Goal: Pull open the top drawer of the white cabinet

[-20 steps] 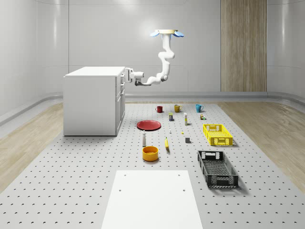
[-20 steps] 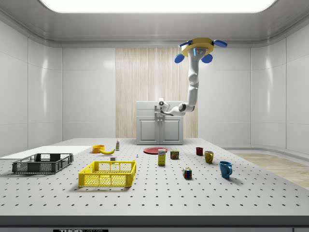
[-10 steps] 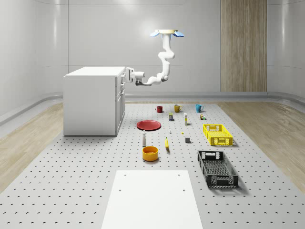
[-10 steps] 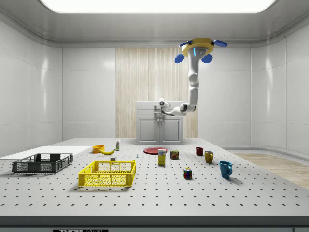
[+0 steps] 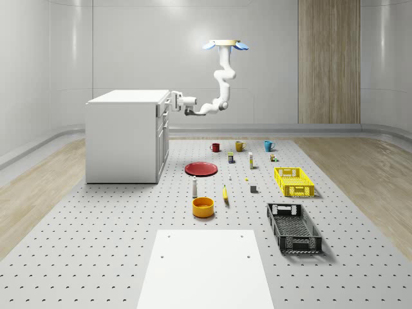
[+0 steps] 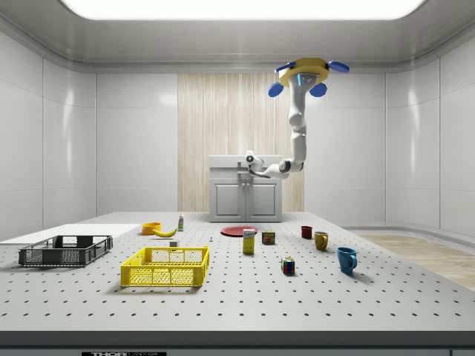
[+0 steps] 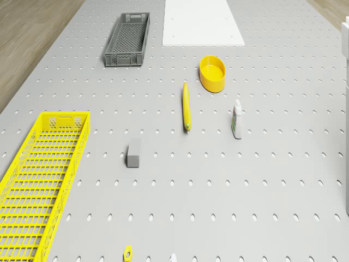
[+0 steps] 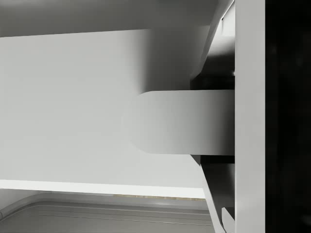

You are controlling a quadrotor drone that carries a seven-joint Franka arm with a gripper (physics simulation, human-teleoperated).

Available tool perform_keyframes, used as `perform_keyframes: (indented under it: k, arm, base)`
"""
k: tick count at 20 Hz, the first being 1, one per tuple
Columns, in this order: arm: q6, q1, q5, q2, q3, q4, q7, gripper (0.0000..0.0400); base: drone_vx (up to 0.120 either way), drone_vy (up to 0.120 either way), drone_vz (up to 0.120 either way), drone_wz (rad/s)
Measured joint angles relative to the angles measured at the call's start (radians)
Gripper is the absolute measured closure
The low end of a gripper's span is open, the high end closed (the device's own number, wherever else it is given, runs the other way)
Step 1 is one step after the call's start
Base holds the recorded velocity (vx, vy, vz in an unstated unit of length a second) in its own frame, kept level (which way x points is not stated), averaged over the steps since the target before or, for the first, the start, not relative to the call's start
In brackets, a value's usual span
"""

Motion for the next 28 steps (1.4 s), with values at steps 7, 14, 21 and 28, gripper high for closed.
perform_keyframes:
  k: [7,14,21,28]
  arm:
    - [-0.037,-0.004,0.002,-0.052,-0.063,-0.058,-0.016,0.0281]
    - [-0.076,-0.041,-0.004,-0.093,-0.094,-0.107,0.002,0.0276]
    - [-0.113,-0.074,-0.027,-0.137,-0.105,-0.149,0.036,0.0254]
    - [-0.171,-0.094,-0.031,-0.194,-0.133,-0.212,0.066,0.0282]
  base:
    - [0.000,0.000,0.000,0.000]
    - [0.000,0.000,0.000,0.000]
    - [0.000,0.000,0.000,0.000]
    - [0.000,0.000,0.000,0.000]
